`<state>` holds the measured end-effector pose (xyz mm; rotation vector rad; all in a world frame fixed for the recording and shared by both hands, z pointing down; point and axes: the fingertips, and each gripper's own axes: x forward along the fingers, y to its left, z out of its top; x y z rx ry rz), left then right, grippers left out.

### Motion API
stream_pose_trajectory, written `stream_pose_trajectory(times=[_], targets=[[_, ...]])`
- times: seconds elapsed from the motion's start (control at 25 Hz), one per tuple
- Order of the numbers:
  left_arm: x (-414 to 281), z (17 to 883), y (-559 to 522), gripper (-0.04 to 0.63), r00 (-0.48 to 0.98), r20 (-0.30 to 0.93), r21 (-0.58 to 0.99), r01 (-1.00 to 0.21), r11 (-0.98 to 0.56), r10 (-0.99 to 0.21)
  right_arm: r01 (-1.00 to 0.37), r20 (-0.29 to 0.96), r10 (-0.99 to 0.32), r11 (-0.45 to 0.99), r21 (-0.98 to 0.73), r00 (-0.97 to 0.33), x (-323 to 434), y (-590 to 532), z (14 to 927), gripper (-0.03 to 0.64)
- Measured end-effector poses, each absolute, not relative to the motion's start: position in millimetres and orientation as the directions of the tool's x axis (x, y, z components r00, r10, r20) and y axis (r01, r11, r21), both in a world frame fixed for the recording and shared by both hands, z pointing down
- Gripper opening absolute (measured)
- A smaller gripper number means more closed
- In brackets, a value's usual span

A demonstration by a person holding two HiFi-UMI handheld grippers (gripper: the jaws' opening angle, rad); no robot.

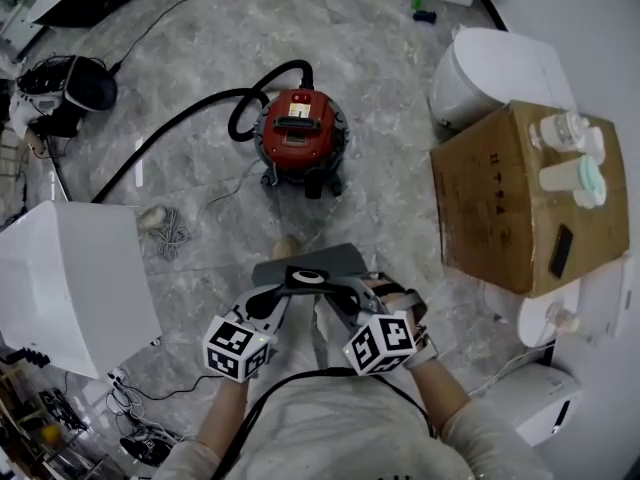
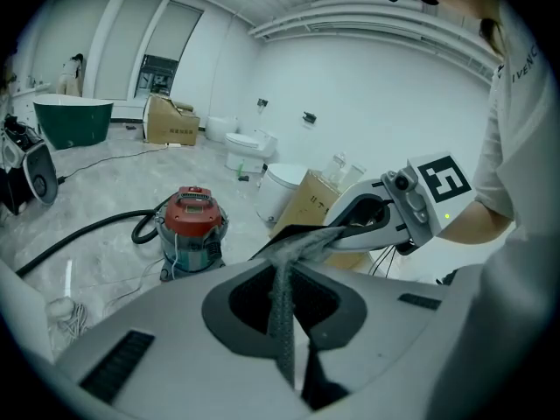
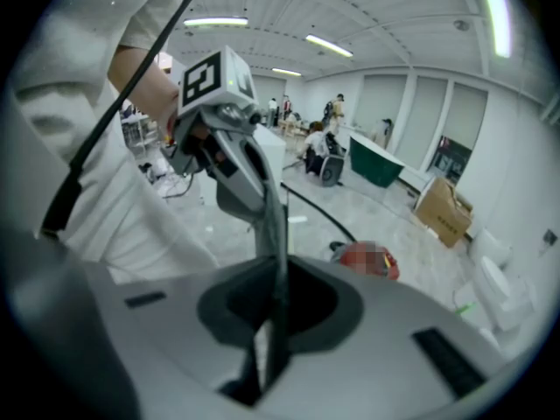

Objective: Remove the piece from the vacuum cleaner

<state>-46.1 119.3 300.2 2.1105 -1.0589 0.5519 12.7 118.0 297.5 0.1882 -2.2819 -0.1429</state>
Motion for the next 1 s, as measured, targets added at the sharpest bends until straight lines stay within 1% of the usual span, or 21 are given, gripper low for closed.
stream_pose_trajectory(times=[0.24, 0.56, 0.76, 1.0], targets=[[-45, 260, 124, 0.036, 0.585, 0.592, 0.389, -0.810, -0.439, -0.554, -0.084, 0.721, -0.191, 0.980, 0.182, -0.666, 14, 124, 259, 0.037], [-49, 211, 131, 0.037, 0.614, 0.489, 0.441, -0.787, -0.432, -0.620, -0.133, 0.682, -0.183, 0.983, 0.126, -0.708, 9, 134, 212, 0.037], [-51, 182, 130, 0.037, 0.638, 0.442, 0.445, -0.767, -0.463, -0.631, -0.159, 0.659, -0.182, 0.983, 0.096, -0.730, 5, 133, 184, 0.037], [-47, 155, 126, 0.037, 0.654, 0.401, 0.449, -0.750, -0.485, -0.641, -0.161, 0.644, -0.187, 0.982, 0.099, -0.742, 9, 129, 158, 0.037]])
